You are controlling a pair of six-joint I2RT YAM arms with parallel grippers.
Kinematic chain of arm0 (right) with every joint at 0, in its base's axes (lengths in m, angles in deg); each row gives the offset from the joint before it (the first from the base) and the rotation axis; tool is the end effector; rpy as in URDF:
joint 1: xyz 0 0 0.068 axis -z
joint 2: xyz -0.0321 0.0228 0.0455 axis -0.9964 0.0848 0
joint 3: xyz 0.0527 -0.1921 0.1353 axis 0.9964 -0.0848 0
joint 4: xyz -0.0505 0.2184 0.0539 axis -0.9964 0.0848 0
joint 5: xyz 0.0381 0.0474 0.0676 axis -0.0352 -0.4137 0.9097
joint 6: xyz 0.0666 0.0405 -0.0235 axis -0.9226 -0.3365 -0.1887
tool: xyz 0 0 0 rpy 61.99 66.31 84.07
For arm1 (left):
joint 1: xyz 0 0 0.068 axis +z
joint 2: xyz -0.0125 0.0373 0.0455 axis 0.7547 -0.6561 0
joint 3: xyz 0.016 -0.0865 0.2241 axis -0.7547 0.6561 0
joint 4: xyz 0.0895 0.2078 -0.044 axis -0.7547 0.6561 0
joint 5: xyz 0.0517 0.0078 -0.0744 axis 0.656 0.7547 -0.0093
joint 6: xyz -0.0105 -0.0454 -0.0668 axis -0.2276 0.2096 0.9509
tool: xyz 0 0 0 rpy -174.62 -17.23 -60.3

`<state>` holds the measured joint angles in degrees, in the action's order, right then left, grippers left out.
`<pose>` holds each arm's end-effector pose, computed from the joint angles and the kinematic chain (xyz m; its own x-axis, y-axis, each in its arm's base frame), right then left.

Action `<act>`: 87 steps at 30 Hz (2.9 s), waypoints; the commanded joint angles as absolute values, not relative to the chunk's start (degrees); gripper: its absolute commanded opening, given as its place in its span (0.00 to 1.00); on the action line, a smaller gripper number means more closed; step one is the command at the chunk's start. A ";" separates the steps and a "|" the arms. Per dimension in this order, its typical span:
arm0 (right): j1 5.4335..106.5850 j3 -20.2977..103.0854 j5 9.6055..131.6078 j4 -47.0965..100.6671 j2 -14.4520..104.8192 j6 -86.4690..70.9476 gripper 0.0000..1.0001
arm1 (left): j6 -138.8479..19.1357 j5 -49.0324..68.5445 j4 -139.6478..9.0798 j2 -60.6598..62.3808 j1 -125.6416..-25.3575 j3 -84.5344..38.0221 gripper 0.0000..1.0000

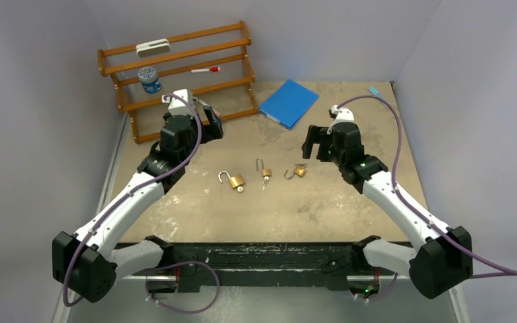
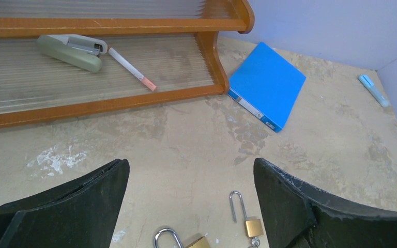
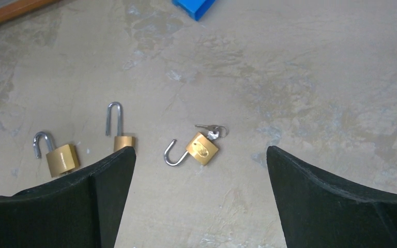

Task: Lock with the key
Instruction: Pick up the lock from the center of the board.

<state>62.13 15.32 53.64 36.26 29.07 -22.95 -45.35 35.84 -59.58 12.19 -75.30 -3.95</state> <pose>0.2549 0.0958 0.2625 -0.4612 0.2058 -0.8631 -0.0844 0.9581 0.2736 0.2560 -0.1025 0.3025 -0.2748 -0.3311 -0.9027 0.0397 0.9341 -0.3548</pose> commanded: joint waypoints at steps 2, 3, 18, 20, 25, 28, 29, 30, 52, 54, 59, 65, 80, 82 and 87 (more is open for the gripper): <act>49.90 17.74 47.38 28.07 33.02 -17.04 0.99 | -41.37 36.89 -60.75 12.46 -73.27 -4.30 0.91; 46.55 18.94 44.88 28.05 35.56 -16.23 0.99 | -40.12 36.54 -60.17 11.85 -72.16 -4.39 0.91; 33.44 49.69 50.25 39.09 76.07 -19.83 0.94 | -36.79 31.81 -52.90 12.21 -66.26 -5.04 0.91; 32.45 50.74 50.96 39.31 77.94 -19.63 0.91 | -36.83 31.81 -52.98 12.60 -66.10 -4.76 0.91; 31.00 52.24 51.97 40.97 80.30 -20.67 0.84 | -36.68 30.71 -53.37 12.60 -65.72 -4.70 0.91; 30.17 52.95 51.55 41.90 81.47 -20.98 0.81 | -36.41 29.41 -53.83 12.04 -65.45 -4.58 0.90; 29.91 53.21 51.35 42.18 81.84 -21.06 0.81 | -36.26 29.10 -54.00 11.91 -65.36 -4.61 0.90; 29.61 53.46 51.22 42.46 82.32 -21.07 0.80 | -36.15 28.83 -54.14 11.79 -65.28 -4.50 0.90; 28.57 48.94 61.36 39.44 83.02 -23.05 0.00 | -41.34 25.12 -53.17 14.54 -64.73 -6.42 0.89; 29.04 46.35 65.07 35.43 80.56 -21.75 0.00 | -42.43 20.47 -55.18 15.54 -64.73 -6.24 0.89; 30.98 40.43 74.90 27.46 74.12 -18.50 0.00 | -45.87 7.55 -59.22 17.73 -64.64 -6.31 0.89; 35.44 36.40 84.37 22.99 68.02 -18.01 0.00 | -53.98 -15.11 -58.37 19.71 -64.65 -8.25 0.89; 40.66 26.68 88.80 19.71 49.90 -16.96 0.00 | -79.52 -58.02 -33.93 14.54 -64.73 -17.97 0.94; 41.25 26.05 90.71 19.89 48.41 -16.22 0.00 | -78.74 -53.97 -33.97 13.17 -64.73 -18.75 0.94; 43.56 25.56 97.39 22.89 44.30 -13.55 0.00 | -67.09 -41.55 -47.79 11.36 -64.73 -15.18 0.95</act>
<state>41.61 24.85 89.36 24.34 49.44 -16.28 -74.00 -49.05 -37.09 12.43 -65.01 -16.80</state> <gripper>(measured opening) 0.496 0.944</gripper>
